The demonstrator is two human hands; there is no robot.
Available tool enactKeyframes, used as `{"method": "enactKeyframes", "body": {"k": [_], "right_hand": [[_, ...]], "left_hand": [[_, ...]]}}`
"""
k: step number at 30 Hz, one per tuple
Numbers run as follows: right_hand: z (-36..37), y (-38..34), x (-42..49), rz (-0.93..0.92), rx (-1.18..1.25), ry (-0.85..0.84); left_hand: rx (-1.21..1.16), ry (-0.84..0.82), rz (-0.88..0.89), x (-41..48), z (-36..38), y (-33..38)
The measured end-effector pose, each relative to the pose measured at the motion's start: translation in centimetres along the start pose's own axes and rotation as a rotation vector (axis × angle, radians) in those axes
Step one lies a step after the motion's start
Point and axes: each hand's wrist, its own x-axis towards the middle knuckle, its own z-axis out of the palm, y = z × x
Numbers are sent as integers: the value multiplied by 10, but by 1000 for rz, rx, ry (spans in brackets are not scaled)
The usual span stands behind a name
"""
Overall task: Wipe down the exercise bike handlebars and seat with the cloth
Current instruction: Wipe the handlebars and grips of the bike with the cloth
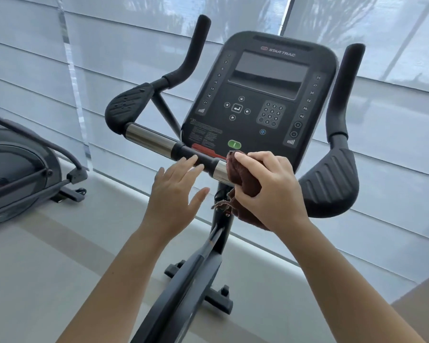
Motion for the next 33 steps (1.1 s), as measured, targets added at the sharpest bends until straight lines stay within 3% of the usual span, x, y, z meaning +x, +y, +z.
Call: {"method": "enactKeyframes", "body": {"k": [7, 16, 21, 33], "right_hand": [[-32, -2, -25, -129, 273, -14], [-37, -15, -86, -214, 594, -308], [-33, -46, -121, -186, 803, -432], [-42, -169, -197, -270, 1029, -656]], "left_hand": [[4, 77, -150, -64, -22, 46], [214, 76, -360, -164, -51, 104], [327, 79, -485, -221, -77, 123], [449, 152, -699, -339, -170, 144]]}}
